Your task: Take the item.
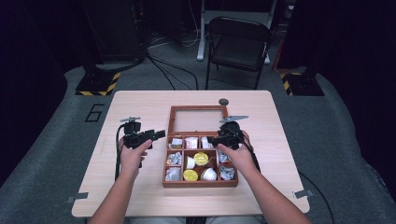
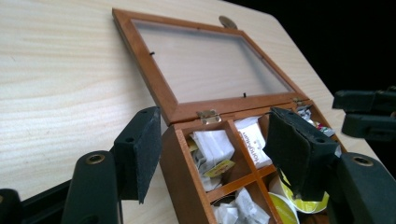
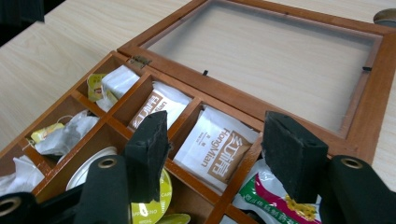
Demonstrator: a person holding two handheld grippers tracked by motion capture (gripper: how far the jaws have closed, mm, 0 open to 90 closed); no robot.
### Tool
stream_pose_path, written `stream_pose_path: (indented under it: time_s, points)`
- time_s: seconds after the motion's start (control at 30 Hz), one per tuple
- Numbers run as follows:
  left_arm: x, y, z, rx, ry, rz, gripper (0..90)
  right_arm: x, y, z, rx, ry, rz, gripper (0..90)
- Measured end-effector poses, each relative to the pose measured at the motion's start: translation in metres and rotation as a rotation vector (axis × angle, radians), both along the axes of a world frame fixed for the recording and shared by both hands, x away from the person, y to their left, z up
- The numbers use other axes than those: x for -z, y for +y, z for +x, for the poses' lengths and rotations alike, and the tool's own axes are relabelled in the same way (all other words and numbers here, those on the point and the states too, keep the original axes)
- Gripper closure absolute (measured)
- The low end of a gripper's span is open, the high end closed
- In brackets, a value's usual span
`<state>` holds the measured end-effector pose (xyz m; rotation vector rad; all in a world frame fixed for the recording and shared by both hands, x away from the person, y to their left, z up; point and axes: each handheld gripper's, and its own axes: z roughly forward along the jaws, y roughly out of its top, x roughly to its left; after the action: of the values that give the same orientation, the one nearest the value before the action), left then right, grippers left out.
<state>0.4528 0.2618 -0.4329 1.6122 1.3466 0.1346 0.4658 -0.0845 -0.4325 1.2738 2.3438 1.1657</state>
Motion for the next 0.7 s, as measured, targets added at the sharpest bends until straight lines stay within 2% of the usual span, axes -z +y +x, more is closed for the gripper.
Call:
stream_pose_path:
  time_s: [0.1, 0.13, 0.2, 0.23, 0.37, 0.4, 0.5, 0.53, 0.7]
  points:
    - [-0.004, 0.003, -0.001, 0.01, -0.002, -0.012, 36.1, 0.0, 0.003, -0.003, -0.005, -0.003, 0.001, 40.8]
    - [-0.008, 0.006, -0.004, 0.005, -0.017, -0.013, 36.1, 0.001, 0.006, -0.007, -0.013, -0.009, 0.003, 40.6]
    - [-0.009, 0.007, -0.006, -0.001, -0.009, -0.015, 36.1, 0.002, 0.008, -0.008, -0.019, -0.011, 0.001, 40.1]
    - [-0.01, 0.008, -0.008, -0.006, -0.015, -0.015, 36.1, 0.005, 0.012, -0.009, -0.028, 0.002, -0.007, 38.9]
    - [-0.008, 0.009, -0.009, -0.009, -0.024, 0.009, 36.1, 0.009, 0.016, -0.008, -0.044, 0.004, -0.018, 38.7]
    - [-0.005, 0.01, -0.01, -0.007, -0.018, 0.017, 36.1, 0.01, 0.019, -0.009, -0.038, 0.019, -0.015, 38.7]
    - [-0.002, 0.009, -0.011, -0.008, -0.003, 0.017, 36.1, 0.012, 0.022, -0.011, -0.053, 0.018, -0.017, 38.7]
    - [0.0, 0.01, -0.011, 0.001, -0.005, 0.033, 36.1, 0.014, 0.026, -0.015, -0.067, 0.026, -0.031, 38.7]
    - [0.001, 0.008, -0.012, -0.002, -0.006, 0.026, 36.1, 0.02, 0.031, -0.023, -0.088, 0.025, -0.027, 38.8]
